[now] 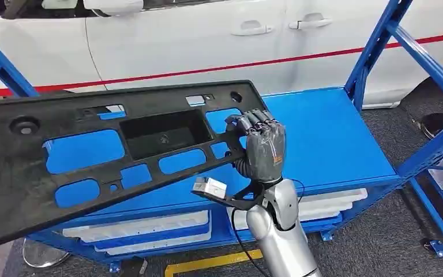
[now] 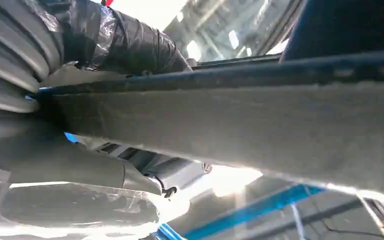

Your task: Take the parts from the cabinet and place them on the table.

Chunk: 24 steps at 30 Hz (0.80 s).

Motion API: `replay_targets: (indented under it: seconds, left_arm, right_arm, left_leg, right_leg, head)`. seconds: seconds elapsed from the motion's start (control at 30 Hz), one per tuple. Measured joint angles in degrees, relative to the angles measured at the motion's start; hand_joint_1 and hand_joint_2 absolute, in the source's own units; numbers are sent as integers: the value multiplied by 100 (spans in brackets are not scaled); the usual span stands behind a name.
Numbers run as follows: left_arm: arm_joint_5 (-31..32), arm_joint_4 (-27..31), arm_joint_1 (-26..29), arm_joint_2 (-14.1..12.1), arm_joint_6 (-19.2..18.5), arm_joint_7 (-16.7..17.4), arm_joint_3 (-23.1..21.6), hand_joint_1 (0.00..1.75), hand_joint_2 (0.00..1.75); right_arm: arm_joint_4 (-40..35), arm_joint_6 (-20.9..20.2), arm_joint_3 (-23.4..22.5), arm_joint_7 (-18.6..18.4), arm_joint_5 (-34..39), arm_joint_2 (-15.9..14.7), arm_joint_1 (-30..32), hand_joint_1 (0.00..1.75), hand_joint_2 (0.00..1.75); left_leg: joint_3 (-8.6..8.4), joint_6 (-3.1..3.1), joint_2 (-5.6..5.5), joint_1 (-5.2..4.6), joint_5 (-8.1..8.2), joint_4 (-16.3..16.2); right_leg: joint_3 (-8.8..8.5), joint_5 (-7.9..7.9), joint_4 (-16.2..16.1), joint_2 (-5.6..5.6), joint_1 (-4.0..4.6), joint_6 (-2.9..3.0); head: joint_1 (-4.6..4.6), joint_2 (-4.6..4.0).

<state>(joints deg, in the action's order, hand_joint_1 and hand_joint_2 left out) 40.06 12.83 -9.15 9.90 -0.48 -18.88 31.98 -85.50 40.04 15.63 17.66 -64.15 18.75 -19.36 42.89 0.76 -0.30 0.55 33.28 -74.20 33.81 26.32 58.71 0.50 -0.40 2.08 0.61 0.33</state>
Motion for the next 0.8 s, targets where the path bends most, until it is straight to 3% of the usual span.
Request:
replay_targets:
  seconds: [0.03, 0.07, 0.1, 0.13, 0.17, 0.2, 0.23, 0.33, 0.37, 0.43, 0.47, 0.5, 0.53, 0.57, 0.63, 0.67, 0.7, 0.8]
  left_arm:
    - [-2, 0, 0, 0, -15, 0, 0, 0, 175]
    - [-4, 0, -1, 2, -20, 0, 0, 0, 175]
    - [-7, 0, -5, 9, -35, -2, 0, 0, 175]
    - [-7, 0, -16, 13, -44, -9, 2, 0, 175]
    - [-7, 2, -38, 24, -50, -18, 2, 0, 175]
    - [-4, 2, -61, 24, -57, -17, 0, 0, 175]
    - [-2, 2, -77, 35, -68, -22, 0, 0, 175]
    - [15, 2, -49, 65, -74, -24, 0, 0, 175]
    - [15, 2, -38, 94, -74, -24, 2, 0, 175]
    - [15, 2, -47, 107, -74, -24, 2, 0, 175]
    - [15, 2, -44, 118, -74, -26, 2, 0, 175]
    - [15, 2, -39, 118, -74, -24, 2, 0, 175]
    - [18, 2, -32, 120, -74, -20, 2, 0, 175]
    - [18, 2, -22, 120, -74, -17, 2, 0, 175]
    - [18, 2, -11, 120, -74, -15, 2, 0, 175]
    - [18, 2, -10, 122, -74, -18, 2, 0, 175]
    - [20, 2, -7, 136, -74, -17, 2, 0, 175]
    - [31, 2, -20, 146, -83, -33, 2, 0, 175]
  right_arm:
    - [44, 0, 72, -24, 57, -2, 0, 175, 175]
    - [74, 0, 125, -44, 63, -4, -3, 175, 175]
    - [107, 0, 187, -85, 85, -9, -13, 175, 175]
    - [131, 0, 249, -138, 89, -18, -32, 175, 175]
    - [153, 0, 327, -220, 87, -31, -54, 175, 175]
    - [170, 0, 398, -291, 81, -53, -77, 175, 175]
    - [201, 0, 484, -369, 72, -81, -103, 175, 175]
    - [277, 0, 649, -498, 54, -140, -126, 175, 175]
    - [293, 0, 658, -511, 52, -164, -127, 175, 175]
    - [326, 0, 691, -525, 43, -208, -145, 175, 175]
    - [343, 0, 708, -540, 43, -232, -140, 175, 175]
    - [363, 0, 712, -568, 43, -251, -139, 175, 175]
    - [385, 2, 719, -605, 43, -282, -139, 175, 175]
    - [400, 2, 741, -651, 43, -310, -140, 175, 175]
    - [413, 2, 793, -743, 43, -376, -139, 175, 175]
    - [413, 2, 806, -758, 43, -391, -143, 175, 175]
    - [411, 2, 820, -765, 46, -407, -155, 175, 175]
    - [409, 2, 874, -815, 43, -459, -148, 175, 175]
  left_leg:
    - [-34, 4, 0, 4, -58, -172]
    - [-170, 3, 0, 6, -227, -109]
    - [-406, -5, 0, 6, -430, 144]
    - [-757, -27, 0, 5, -587, 589]
    - [-1159, -62, -1, 2, -578, 1105]
    - [-1472, -103, -5, -41, -369, 1579]
    - [-1524, -127, -7, -46, -327, 1729]
    - [-1442, -234, 0, -62, -453, 1777]
    - [-1457, -274, 33, -18, -531, 1813]
    - [-1310, -363, 42, -30, -637, 1805]
    - [-1240, -369, 44, -38, -676, 1791]
    - [-1162, -373, 47, -44, -717, 1772]
    - [-1081, -364, 48, -45, -751, 1746]
    - [-1010, -354, 48, -45, -783, 1714]
    - [-893, -324, 44, -45, -819, 1643]
    - [-849, -312, 43, -45, -826, 1593]
    - [-789, -284, 43, -63, -831, 1551]
    - [-763, -177, 49, -54, -902, 1533]
  right_leg:
    - [84, -57, 6, 0, 1, -4]
    - [166, -112, 17, 0, 2, -11]
    - [244, -159, 29, 0, 1, -20]
    - [311, -203, 41, -4, 1, -37]
    - [343, -243, 59, -6, 2, -56]
    - [370, -274, 63, -6, 26, -89]
    - [375, -321, 60, 9, 17, -132]
    - [370, -452, 3, 11, 14, -250]
    - [404, -347, 72, -7, -8, -266]
    - [641, 273, 671, -30, -4, -294]
    - [781, 548, 1104, -33, -5, -310]
    - [904, 741, 1521, -33, -7, -326]
    - [934, 738, 1753, -32, -9, -339]
    - [828, 594, 1712, -32, -15, -345]
    - [301, 233, 1013, -31, -31, -322]
    - [-39, 147, 522, -31, -33, -295]
    - [-257, 301, 160, -33, -13, -260]
    - [-222, 272, 91, -42, 24, -201]
  head:
    - [0, 0]
    - [0, 0]
    - [0, 0]
    - [0, 0]
    - [2, 0]
    - [0, 0]
    - [-2, 0]
    - [-2, 0]
    - [-2, 0]
    - [-2, 0]
    - [-4, 0]
    - [-2, 0]
    - [-2, 0]
    - [-4, 0]
    - [-4, 0]
    - [-2, 0]
    - [-2, 0]
    - [2, 0]
